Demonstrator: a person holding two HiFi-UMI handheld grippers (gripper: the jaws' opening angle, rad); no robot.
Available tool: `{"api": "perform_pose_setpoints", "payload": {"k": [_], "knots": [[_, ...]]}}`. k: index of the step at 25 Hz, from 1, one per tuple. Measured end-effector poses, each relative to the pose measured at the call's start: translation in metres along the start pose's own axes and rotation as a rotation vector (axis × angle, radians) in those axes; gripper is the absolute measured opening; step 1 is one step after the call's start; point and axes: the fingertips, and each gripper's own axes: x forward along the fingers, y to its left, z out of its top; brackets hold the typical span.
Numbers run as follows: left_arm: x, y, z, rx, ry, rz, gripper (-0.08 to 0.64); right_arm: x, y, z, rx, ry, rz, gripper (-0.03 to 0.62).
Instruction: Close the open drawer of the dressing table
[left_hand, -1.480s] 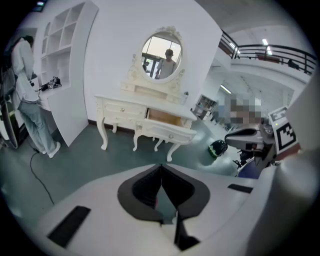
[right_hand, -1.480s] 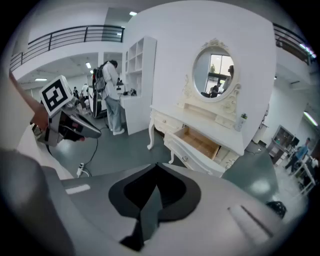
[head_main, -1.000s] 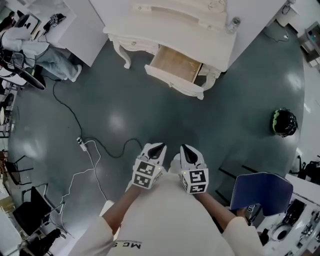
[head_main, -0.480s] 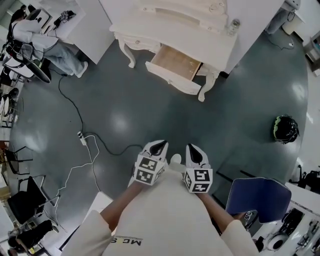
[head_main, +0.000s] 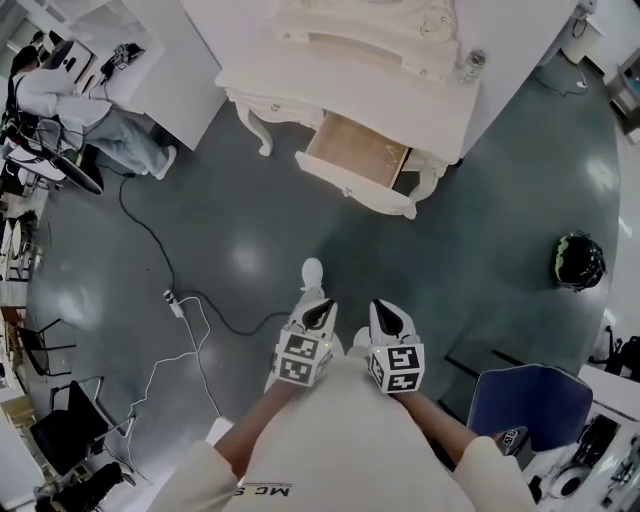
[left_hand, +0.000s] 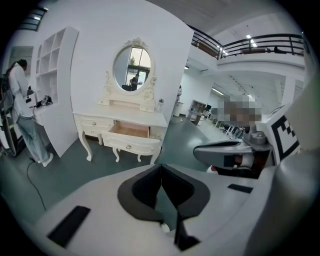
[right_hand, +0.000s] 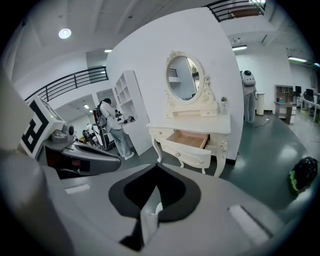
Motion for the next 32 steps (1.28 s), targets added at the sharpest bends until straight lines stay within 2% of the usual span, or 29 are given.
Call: {"api": "perform_pose_setpoints", "payload": {"k": [5,8,12,16,24,28,32], "knots": [[0.024,0.062,0.047,-0.044,-0.015,-0.013,0.012,0.054,0.004,0.038,0.003,0.017,-0.03,0.002],[0.038,0.097,0.075,-0.034,-0.007,-0.047,0.012,0.097,-0.001,0.052,0.086,0.081,-0.071,0.002],[0.05,0.139,0.109,-0.032,-0.014,-0.099,0.012,0.143,0.004,0.084,0.088,0.081,-0.106,0.002],[0.067,0.175,0.138,-0.012,0.002,-0.14,0.012,0.184,-0.003,0.105,0.166,0.102,-0.169,0.002],[0.095,0.21,0.168,0.013,0.018,-0.226,0.012,0.225,-0.003,0.141,0.143,0.082,-0.242,0.002],[0.116,0.204,0.177,0.024,0.049,-0.247,0.012,0.232,-0.025,0.146,0.146,0.099,-0.25,0.002],[0.134,0.201,0.183,0.029,0.073,-0.234,0.011,0.242,-0.052,0.144,0.155,0.12,-0.247,0.002]]}}
